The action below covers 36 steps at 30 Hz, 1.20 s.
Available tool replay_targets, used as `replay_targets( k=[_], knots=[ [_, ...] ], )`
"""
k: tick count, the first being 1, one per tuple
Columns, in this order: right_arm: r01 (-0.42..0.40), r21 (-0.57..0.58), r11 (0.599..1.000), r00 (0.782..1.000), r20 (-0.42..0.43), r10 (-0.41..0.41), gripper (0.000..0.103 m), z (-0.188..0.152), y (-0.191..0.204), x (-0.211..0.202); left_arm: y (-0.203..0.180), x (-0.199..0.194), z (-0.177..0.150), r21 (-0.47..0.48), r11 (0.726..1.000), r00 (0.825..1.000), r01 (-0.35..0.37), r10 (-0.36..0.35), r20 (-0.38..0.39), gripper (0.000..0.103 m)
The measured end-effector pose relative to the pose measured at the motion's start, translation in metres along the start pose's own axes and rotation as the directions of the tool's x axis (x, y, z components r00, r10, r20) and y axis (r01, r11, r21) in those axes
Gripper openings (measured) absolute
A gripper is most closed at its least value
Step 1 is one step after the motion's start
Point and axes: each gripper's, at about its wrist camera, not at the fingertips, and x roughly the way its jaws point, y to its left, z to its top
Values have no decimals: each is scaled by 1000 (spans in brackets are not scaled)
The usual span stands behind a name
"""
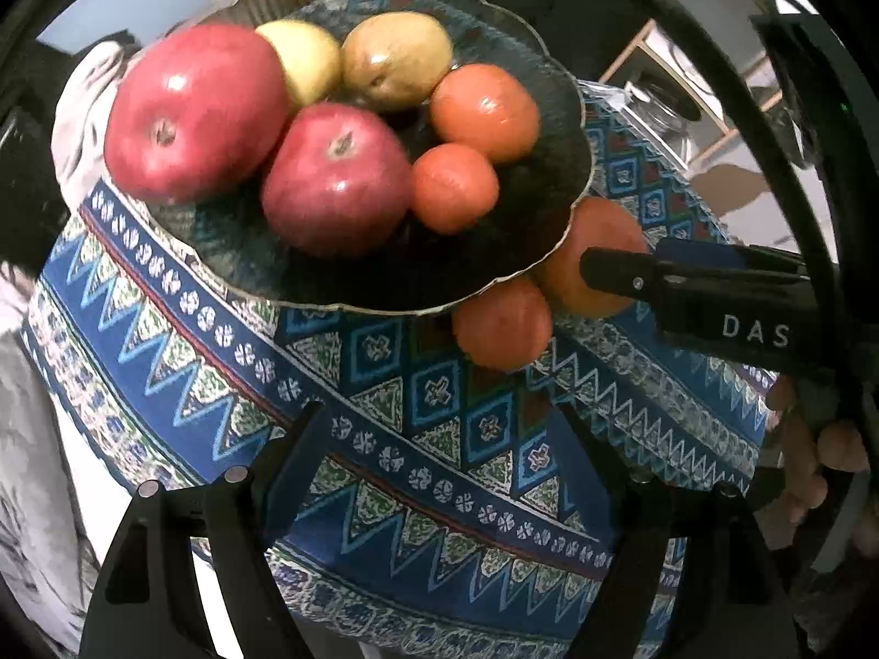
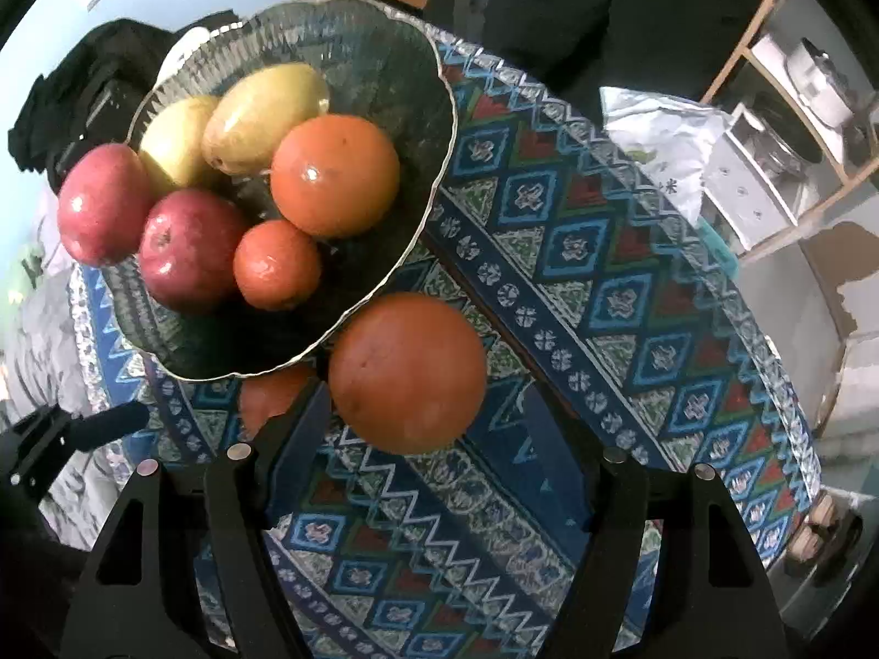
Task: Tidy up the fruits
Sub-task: 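Move the right tool over a large orange while the left tool approaches a small orange, then close the right tool on the large orange while the left tool grips the small orange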
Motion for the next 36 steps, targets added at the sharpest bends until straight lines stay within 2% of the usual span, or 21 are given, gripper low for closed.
replay_targets(
  k=[7,13,14,20,29,36],
  knots=[
    [-81,15,997,996,-29,81,74,7,-4,14,5,8,-8,-54,999,1000,-2,3,1,82],
    [-80,-7,997,993,-83,79,74,12,1,29,5,12,-5,-108,994,1000,3,-3,7,82],
    [-77,-12,997,993,-92,75,69,11,2,33,5,11,-5,-110,994,1000,2,-1,8,82],
    [-91,3,996,994,-57,91,65,4,-4,29,4,14,-1,-127,992,1000,11,-9,16,82],
    [-14,88,996,998,58,9,65,-42,-32,-12,-12,27,13,-189,982,999,1,8,51,82],
    [5,147,989,997,74,-16,65,-88,-51,-32,-30,41,28,-240,970,997,-26,42,62,82]
  ],
)
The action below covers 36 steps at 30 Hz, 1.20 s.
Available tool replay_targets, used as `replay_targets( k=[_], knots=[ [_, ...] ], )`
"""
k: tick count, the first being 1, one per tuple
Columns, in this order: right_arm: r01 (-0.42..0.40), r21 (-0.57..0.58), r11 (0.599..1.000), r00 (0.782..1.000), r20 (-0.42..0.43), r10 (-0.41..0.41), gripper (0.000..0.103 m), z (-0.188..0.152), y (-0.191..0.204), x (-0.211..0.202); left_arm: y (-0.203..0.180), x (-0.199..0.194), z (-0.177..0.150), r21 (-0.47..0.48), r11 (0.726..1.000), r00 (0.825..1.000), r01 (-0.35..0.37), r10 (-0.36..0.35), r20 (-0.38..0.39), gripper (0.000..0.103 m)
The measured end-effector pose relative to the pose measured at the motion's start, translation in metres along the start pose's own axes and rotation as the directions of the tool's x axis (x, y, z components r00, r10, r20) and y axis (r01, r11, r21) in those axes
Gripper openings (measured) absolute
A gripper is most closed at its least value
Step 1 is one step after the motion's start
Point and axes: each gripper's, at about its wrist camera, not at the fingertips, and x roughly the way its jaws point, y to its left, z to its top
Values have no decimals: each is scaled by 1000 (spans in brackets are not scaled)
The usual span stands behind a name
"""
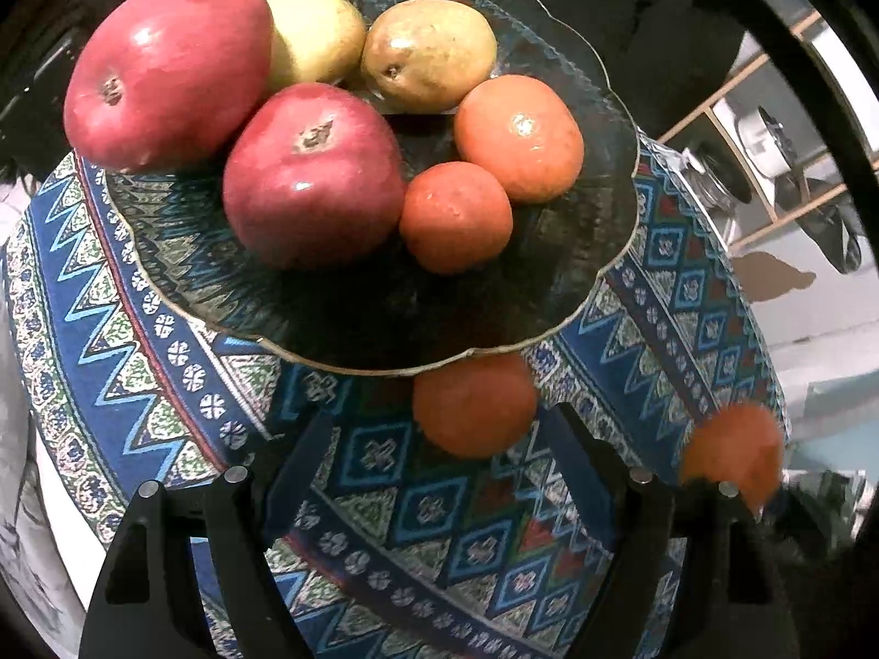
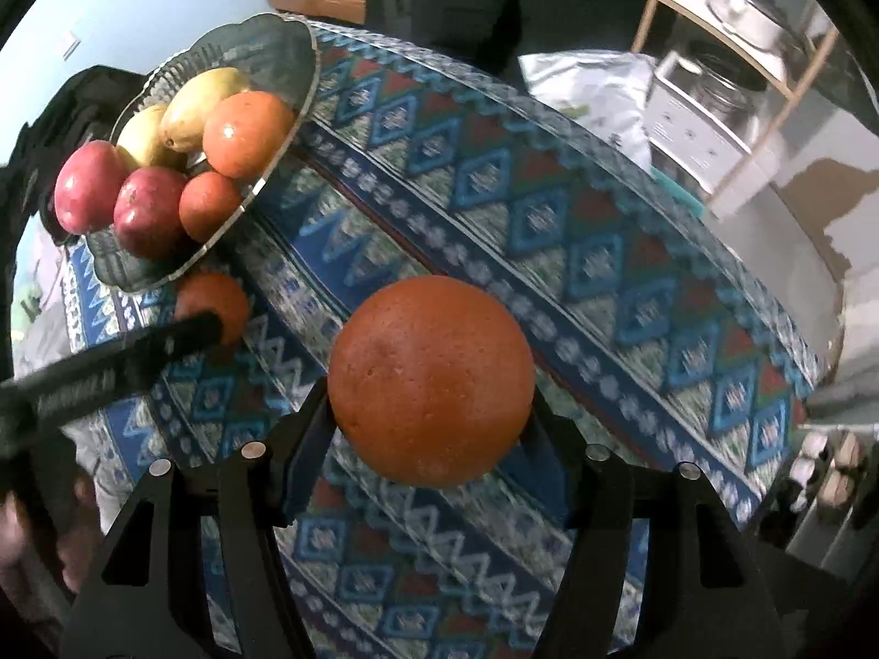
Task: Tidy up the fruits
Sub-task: 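Close the right tool on the large orange while the left tool grips the small orange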
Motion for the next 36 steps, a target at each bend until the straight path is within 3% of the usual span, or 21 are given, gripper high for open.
replay_targets(
  k=[10,13,19,28,36],
  knots=[
    [22,54,998,1000,21,-23,65,-27,-9,-16,-15,21,23,-65,998,1000,-21,21,-2,81],
    [8,77,997,1000,26,-10,65,-33,-9,-19,-13,24,32,-74,997,999,-32,32,2,74],
    [-2,115,993,1000,32,-2,65,-44,-8,-23,0,22,35,-36,999,999,34,-34,-11,46],
    [13,150,989,998,53,-21,65,-53,-6,-34,-8,15,26,43,998,998,53,-52,-35,44],
    [22,217,976,995,91,-42,65,-61,-6,-51,-3,-11,9,172,981,996,87,-81,-44,43]
  ],
)
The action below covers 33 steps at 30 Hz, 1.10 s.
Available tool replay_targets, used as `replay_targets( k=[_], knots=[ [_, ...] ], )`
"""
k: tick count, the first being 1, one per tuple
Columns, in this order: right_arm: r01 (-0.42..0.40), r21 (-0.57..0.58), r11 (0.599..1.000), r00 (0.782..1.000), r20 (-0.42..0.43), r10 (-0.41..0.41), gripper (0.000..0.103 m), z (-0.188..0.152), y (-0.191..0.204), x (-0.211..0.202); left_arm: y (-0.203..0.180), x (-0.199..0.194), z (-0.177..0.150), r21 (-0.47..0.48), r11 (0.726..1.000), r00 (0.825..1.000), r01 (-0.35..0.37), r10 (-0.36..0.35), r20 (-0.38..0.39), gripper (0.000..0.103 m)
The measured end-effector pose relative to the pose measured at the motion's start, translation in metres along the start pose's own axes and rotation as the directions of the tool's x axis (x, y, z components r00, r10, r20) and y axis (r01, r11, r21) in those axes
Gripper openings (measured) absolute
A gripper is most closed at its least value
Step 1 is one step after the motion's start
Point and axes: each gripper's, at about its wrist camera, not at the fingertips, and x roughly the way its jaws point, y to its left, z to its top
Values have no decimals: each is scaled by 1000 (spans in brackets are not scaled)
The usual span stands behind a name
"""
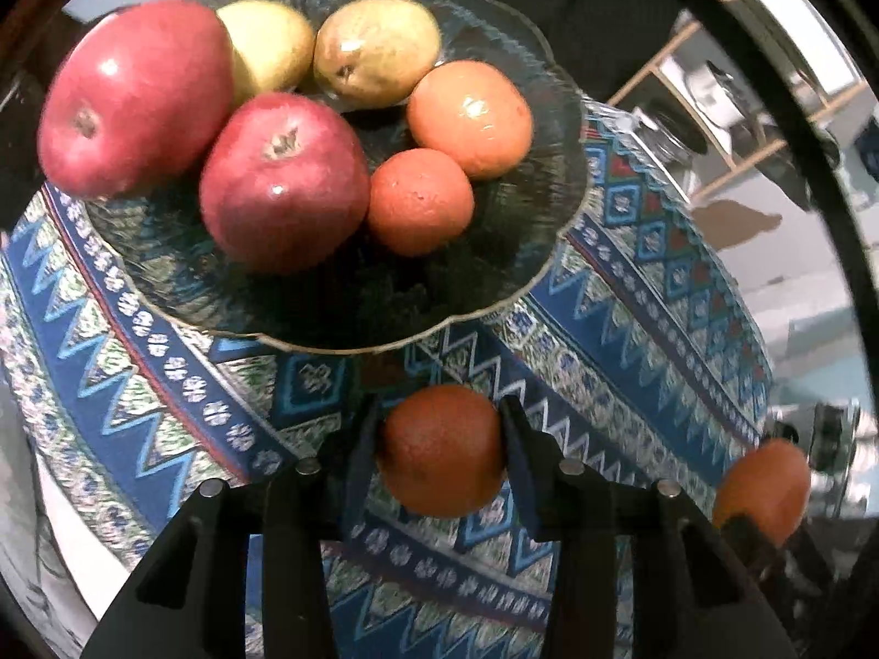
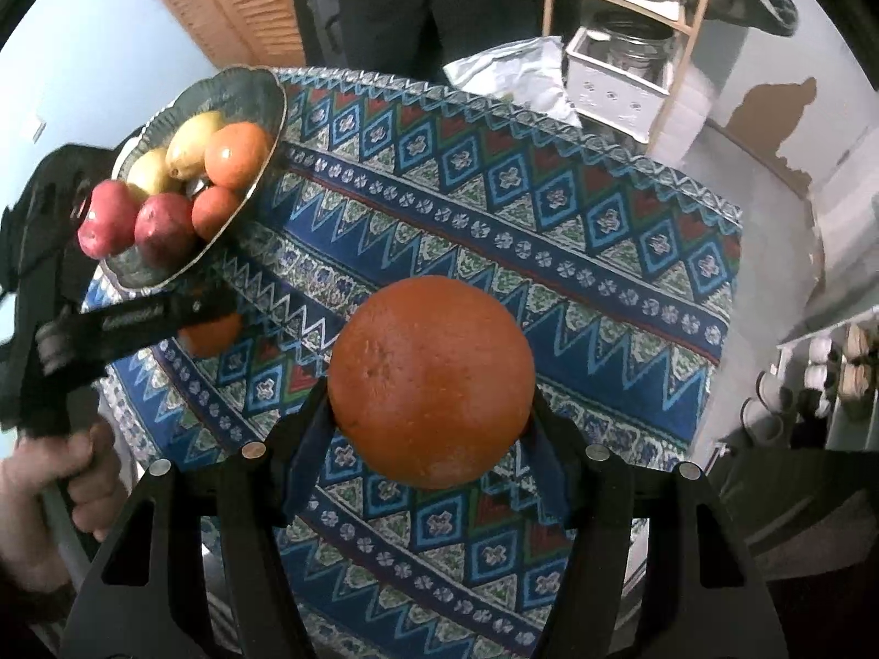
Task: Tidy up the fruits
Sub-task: 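Close the right tool on the large orange while the left tool grips the small orange, then carry both oranges over the glass plate and lower them in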
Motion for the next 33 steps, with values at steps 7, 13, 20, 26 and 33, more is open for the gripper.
replay_targets(
  k=[7,13,20,26,33],
  knots=[
    [8,54,999,998,62,-11,65,0,6,-26,-3,-54,-10,179,984,998,22,-33,62,43],
    [20,75,997,991,129,-30,65,6,21,-54,-10,-101,-11,302,953,988,26,-71,138,43],
    [10,93,996,975,220,-30,65,21,45,-95,-15,-154,5,387,922,972,32,-119,204,43],
    [-8,109,994,960,279,-23,65,35,63,-123,-8,-181,20,408,912,965,44,-144,220,43],
    [-31,113,993,945,326,-7,65,51,85,-138,5,-196,42,424,905,959,36,-151,239,43]
  ],
)
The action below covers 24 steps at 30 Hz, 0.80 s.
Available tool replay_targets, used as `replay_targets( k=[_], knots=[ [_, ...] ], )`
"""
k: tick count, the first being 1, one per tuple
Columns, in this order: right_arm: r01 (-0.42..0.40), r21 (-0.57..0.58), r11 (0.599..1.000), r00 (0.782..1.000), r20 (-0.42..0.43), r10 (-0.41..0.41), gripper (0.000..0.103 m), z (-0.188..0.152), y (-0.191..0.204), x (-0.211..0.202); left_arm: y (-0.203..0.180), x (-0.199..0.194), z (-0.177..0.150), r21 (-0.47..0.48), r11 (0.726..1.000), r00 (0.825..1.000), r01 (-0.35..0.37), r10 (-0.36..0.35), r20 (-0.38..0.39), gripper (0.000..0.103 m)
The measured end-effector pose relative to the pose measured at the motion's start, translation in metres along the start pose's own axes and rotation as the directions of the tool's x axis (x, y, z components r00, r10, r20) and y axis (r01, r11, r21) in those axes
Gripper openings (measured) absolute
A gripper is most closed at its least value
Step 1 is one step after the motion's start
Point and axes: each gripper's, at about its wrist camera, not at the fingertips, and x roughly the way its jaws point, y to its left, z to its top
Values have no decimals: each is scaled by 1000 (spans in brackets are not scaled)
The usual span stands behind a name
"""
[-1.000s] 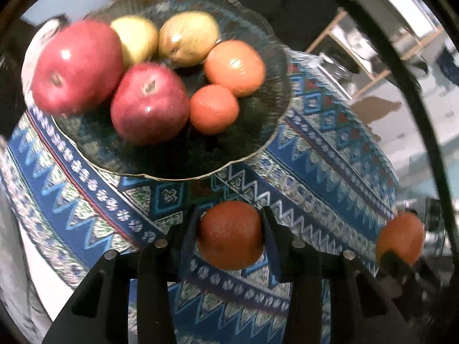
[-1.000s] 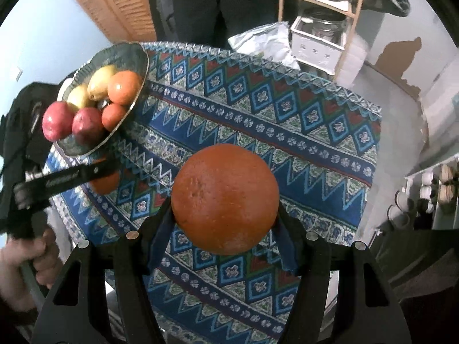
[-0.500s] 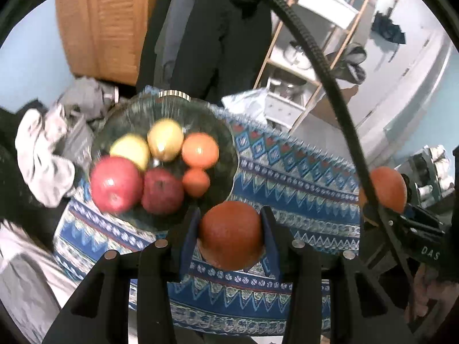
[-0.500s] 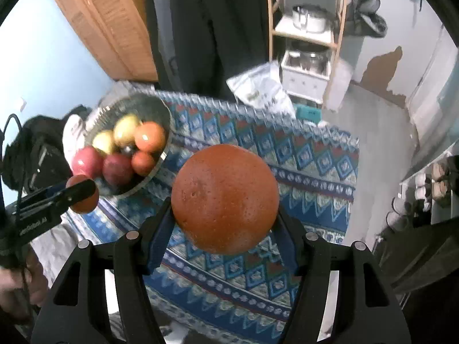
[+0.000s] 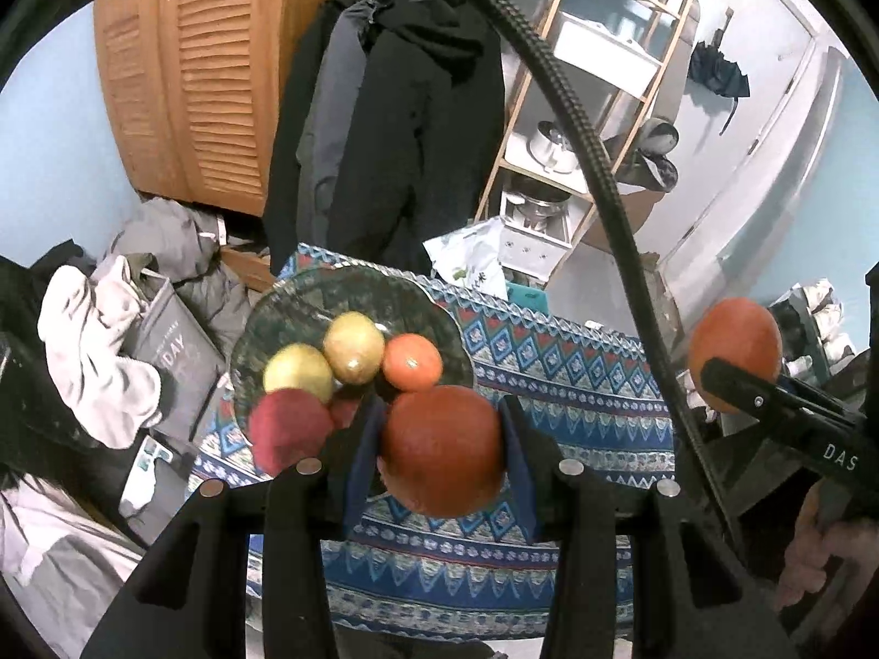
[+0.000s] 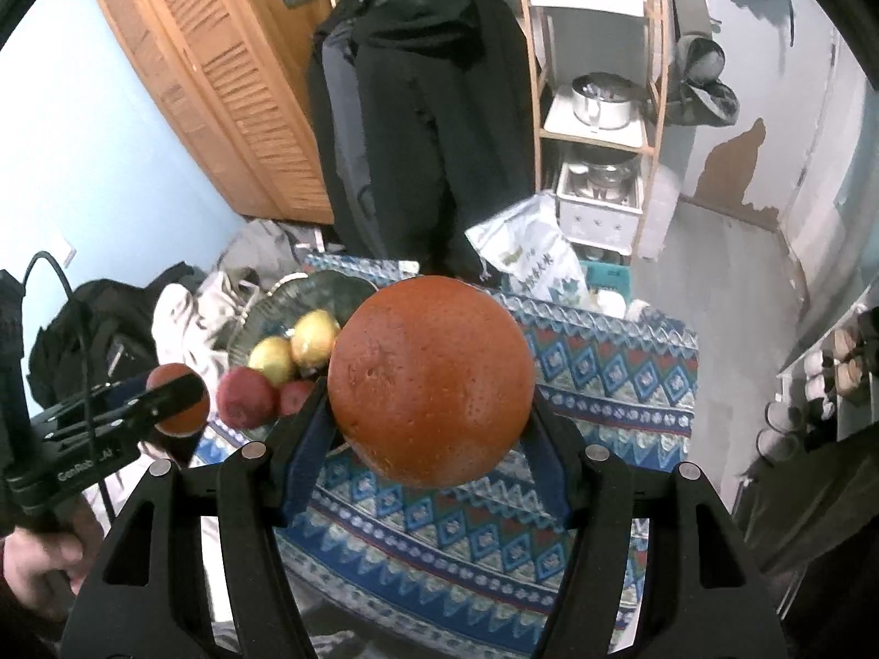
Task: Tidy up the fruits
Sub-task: 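Carry both oranges over the glass plate and lower them in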
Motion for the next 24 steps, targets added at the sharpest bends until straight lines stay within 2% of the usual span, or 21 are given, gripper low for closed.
replay_targets(
  k=[10,24],
  knots=[
    [-28,-15,999,1000,0,28,65,20,38,26,45,6,31,7,1000,1000,-13,13,-4,43],
    [-92,-23,996,988,-125,88,65,39,78,130,103,74,63,51,998,995,-25,30,-100,43]
  ],
)
